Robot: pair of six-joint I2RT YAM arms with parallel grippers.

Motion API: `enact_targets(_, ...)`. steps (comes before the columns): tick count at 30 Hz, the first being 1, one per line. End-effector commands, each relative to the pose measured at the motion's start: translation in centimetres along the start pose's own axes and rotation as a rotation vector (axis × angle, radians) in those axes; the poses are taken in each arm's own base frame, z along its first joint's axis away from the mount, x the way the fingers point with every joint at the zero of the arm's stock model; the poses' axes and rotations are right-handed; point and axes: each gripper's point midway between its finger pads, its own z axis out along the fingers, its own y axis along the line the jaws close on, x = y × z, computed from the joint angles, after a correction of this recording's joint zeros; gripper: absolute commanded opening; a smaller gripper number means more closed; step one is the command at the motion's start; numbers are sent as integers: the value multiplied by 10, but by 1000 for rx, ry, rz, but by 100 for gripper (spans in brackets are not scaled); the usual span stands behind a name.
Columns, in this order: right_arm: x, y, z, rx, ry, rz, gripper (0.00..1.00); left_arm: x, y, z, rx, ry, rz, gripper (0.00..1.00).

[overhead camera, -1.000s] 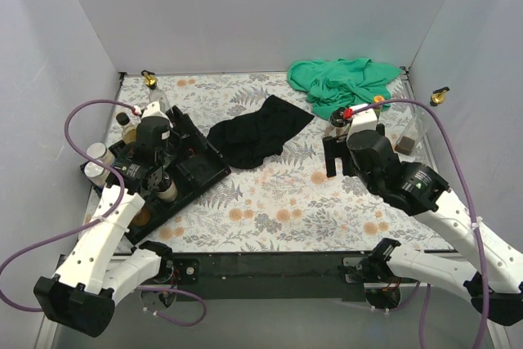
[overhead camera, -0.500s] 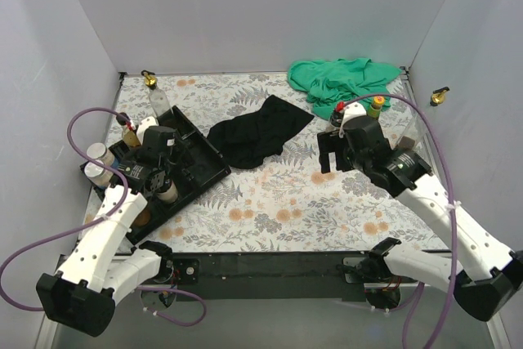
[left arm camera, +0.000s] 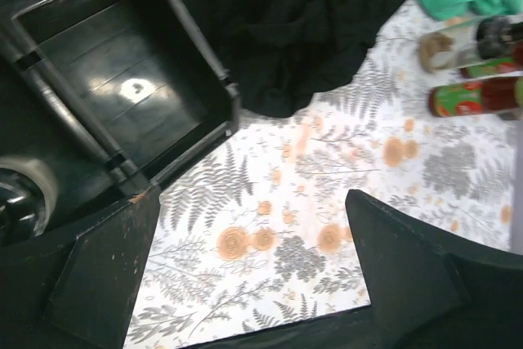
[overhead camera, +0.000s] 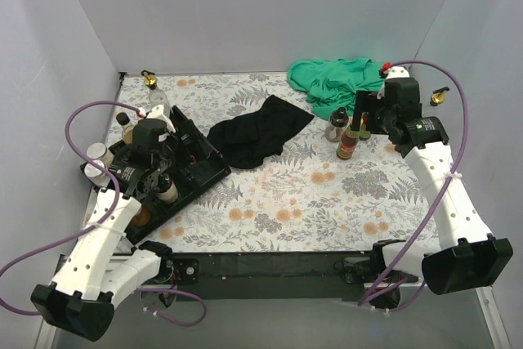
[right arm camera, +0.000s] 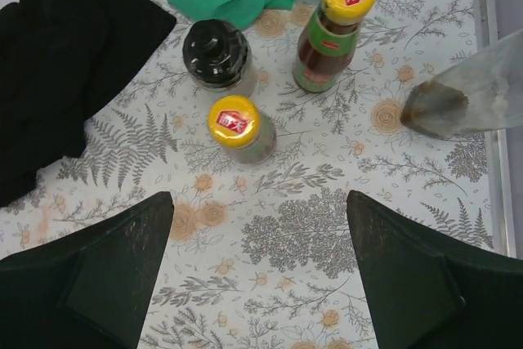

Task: Organize the condiment bottles
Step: Move the bottle to the center of the board.

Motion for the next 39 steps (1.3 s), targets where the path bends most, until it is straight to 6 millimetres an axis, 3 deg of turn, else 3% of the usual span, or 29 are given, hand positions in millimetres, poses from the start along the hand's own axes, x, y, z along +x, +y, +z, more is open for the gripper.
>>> enact_targets(1, -20, -4, 11, -78, -41, 19, 95, -20, -38, -24, 181, -58, 10, 98)
enact_targets(5, -18, 1, 33, -118, -17, 35, 94, -22, -32, -26, 157, -91, -36, 98)
enact_targets(11, -11, -1, 65, -98, 35, 22, 91, -29, -41, -49, 266, -212, -86, 98)
enact_targets(20, 4, -9, 92, -54, 87, 2, 82, -31, -57, -53, 342, -194, -81, 98)
enact_targets(26, 13, -10, 93, -50, 107, 2, 71, -32, -52, -44, 309, -194, -56, 98)
enact_targets(32, 18, -13, 94, -41, 100, -27, 61, -38, -54, -48, 308, -217, -46, 98)
enact_targets(35, 17, -12, 92, -47, 88, -34, 49, -45, -61, -57, 347, -243, -98, 98)
enact_targets(39, 17, -5, 87, -59, 69, -82, 29, -35, -66, -59, 400, -216, -95, 98)
